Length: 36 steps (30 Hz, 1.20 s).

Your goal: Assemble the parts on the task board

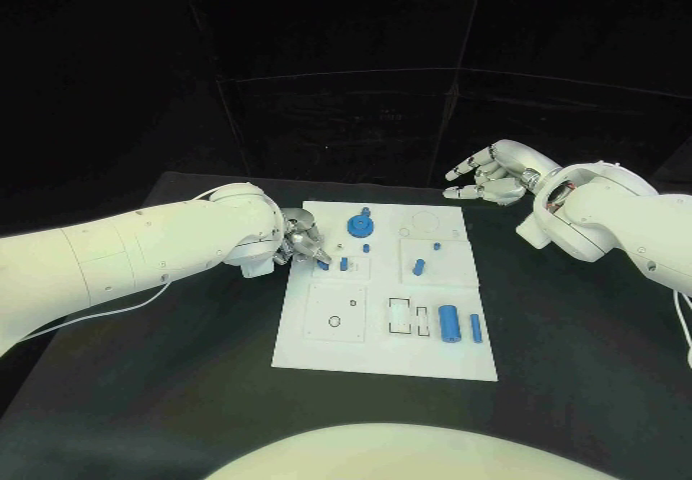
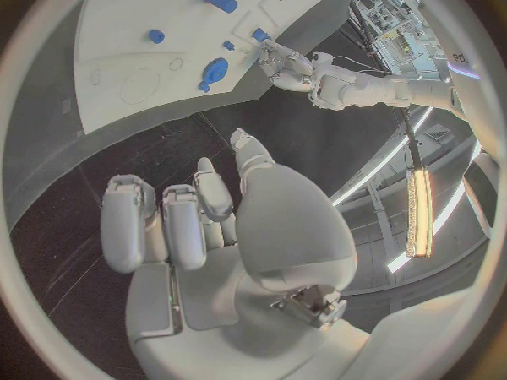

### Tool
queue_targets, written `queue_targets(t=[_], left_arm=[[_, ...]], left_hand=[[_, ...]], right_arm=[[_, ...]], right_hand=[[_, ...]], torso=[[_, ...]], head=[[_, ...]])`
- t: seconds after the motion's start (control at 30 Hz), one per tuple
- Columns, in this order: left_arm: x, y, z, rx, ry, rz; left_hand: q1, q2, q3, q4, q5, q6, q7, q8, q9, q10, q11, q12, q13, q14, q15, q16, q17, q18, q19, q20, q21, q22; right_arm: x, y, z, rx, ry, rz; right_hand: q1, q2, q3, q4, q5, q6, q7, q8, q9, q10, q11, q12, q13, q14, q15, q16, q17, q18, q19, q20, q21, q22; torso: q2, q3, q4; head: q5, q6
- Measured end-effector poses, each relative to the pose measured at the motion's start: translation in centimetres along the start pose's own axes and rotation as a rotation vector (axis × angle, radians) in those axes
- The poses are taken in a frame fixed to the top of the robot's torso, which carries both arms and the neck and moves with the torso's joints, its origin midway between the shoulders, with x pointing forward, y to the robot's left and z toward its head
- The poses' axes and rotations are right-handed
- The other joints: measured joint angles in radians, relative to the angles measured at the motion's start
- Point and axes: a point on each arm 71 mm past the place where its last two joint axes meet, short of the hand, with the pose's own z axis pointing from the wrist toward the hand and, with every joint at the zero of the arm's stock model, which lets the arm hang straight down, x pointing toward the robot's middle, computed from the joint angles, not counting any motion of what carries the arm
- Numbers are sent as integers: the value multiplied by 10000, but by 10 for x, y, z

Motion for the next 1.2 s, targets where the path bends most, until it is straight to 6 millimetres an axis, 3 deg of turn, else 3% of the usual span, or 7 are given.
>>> queue_targets(t=[0.37, 0.73, 0.97, 1.2], left_arm=[[0, -1, 1, -20, 64, 67], [2, -5, 2, -17, 141, 145], [2, -6, 3, -59, 166, 171], [3, -8, 4, -122, 184, 192]], left_hand=[[-8, 8, 149, 15, -7, 1, 0, 81, -4, -1, 1, 0, -29, 0, 0, 0, 0, 0, 0, 0, -1, -16], [-550, -482, 628, -380, -7, 258, -214, 292, -8, 178, -156, 67, 46, -6, -82, 0, 0, 0, 36, -36, 40, 69], [-710, -519, 721, -474, -8, 401, -288, 357, -6, 270, -233, 184, 189, -35, -110, 0, 0, 1, 71, -70, 40, 107], [-798, -520, 567, -321, -7, 507, -325, 438, -11, 342, -235, 227, 283, -36, -181, 0, 0, 0, 108, -108, 102, 154]], right_arm=[[0, 0, 0, 1, 0, 1], [0, 0, 0, -2, 2, 2], [0, 0, 0, -2, 3, 3], [0, 0, 0, 3, 1, 2]], right_hand=[[0, 0, 0, 0, 0, 0, 0, 0, 0, 0, 0, 0, 0, 0, 0, 0, -1, 0, 0, 0, 0, 0], [0, 0, 0, 0, 0, 0, 0, 0, 0, 0, 0, 0, 0, 0, 0, 0, -1, 0, 0, 0, 0, 0], [0, 0, 0, 0, 0, 0, 0, 0, 0, 0, 0, 0, 0, 0, 0, 0, -2, 0, 0, 0, 0, 0], [0, 0, 0, 0, 0, 0, 0, 0, 0, 0, 0, 0, 0, 0, 0, 0, -2, 0, 0, 0, 0, 0]], torso=[[1, -4, 0], [4, -5, -14], [4, -4, -14], [4, -5, -14]], head=[[11, -5], [9, -24], [-6, -41], [-14, -56]])
